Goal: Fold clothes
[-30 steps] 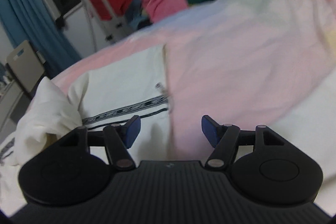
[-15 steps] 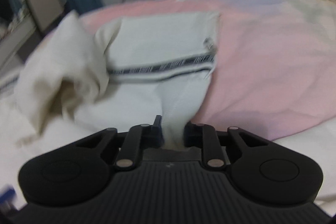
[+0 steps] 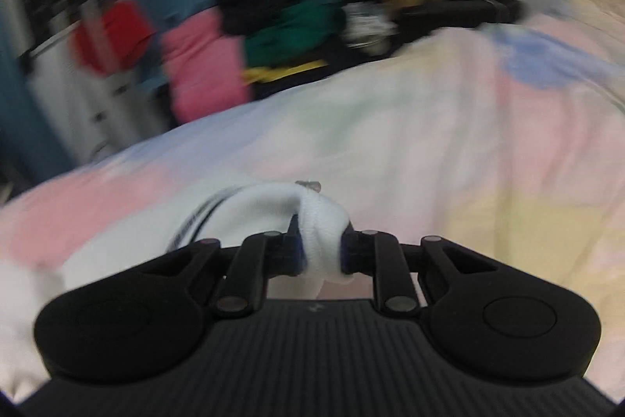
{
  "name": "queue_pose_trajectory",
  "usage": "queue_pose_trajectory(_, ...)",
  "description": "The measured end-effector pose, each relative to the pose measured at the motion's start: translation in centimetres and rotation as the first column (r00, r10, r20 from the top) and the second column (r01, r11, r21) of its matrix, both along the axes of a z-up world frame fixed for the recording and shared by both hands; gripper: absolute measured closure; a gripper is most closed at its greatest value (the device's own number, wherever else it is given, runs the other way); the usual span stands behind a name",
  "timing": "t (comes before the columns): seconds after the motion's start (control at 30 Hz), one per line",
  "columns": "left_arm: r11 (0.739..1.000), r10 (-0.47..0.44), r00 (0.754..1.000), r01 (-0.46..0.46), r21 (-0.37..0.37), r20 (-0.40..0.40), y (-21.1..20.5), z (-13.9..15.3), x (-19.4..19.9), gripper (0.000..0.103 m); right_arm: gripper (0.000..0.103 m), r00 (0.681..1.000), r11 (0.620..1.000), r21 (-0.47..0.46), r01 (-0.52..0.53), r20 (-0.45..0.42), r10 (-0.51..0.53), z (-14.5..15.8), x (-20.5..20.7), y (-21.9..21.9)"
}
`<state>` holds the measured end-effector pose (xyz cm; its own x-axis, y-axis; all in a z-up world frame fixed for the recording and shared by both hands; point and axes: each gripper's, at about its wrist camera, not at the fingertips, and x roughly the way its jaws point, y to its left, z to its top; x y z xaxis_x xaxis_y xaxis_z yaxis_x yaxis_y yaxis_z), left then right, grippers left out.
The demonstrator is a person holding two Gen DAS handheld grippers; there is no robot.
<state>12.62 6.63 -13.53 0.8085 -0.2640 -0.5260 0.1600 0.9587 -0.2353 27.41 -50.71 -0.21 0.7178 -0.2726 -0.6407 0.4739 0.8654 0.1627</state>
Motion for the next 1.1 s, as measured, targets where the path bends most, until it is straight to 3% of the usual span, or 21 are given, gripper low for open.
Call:
queue_pose_trajectory(0.07, 1.000, -0.013, 1.000, 0.013, 0.011, 0.006, -0.3, 0.1, 0.0, 0.017, 0.083, 0.999, 0.999, 0.021, 0.030, 0.041, -0.030, 0.6, -0.3, -2.0)
queue_pose_trajectory(0.23, 0.999, -0.034, 0.999, 0.033, 0.028, 0.018, -0.8, 0.4, 0.0, 0.017, 0.083, 0.982, 0.997, -0.066, 0.049, 0.188, -0.036, 0.5, -1.1, -3.1)
queue_pose_trajectory(0.5, 0.998, -0.044, 0.999, 0.043, 0.038, 0.029, -1.0, 0.8, -0.6, 0.017, 0.083, 0.993, 0.996, -0.008, 0.088, 0.079, -0.087, -10.5, -5.3, -5.6)
queue_pose_trajectory(0.57, 0.998, -0.045, 0.998, 0.044, 0.038, 0.038, -1.1, 1.1, -0.7, 0.017, 0.082, 0.992, 0.996, 0.015, 0.085, 0.087, -0.086, -11.8, -6.1, -5.6)
queue_pose_trajectory(0.7, 0.998, -0.053, 0.997, 0.051, 0.043, 0.062, -1.4, 1.9, -1.0, 0.017, 0.070, 0.992, 0.996, 0.066, 0.064, 0.107, -0.071, -11.4, -6.5, -5.6)
queue_pose_trajectory(0.77, 0.997, -0.060, 0.995, 0.057, 0.051, 0.077, -1.6, 2.4, -1.3, 0.017, 0.051, 0.992, 0.996, 0.077, 0.050, 0.110, -0.058, -10.7, -7.0, -5.3)
queue_pose_trajectory(0.87, 0.996, -0.070, 0.992, 0.064, 0.065, 0.100, -1.9, 3.0, -1.8, 0.017, 0.024, 0.984, 1.000, 0.006, 0.020, 0.177, -0.021, -8.7, -9.2, -2.8)
queue_pose_trajectory(1.1, 0.991, -0.084, 0.987, 0.068, 0.115, 0.139, -2.6, 4.4, -3.9, 0.017, 0.021, 0.952, 0.982, -0.083, -0.172, 0.243, 0.187, -1.9, -14.1, 5.6)
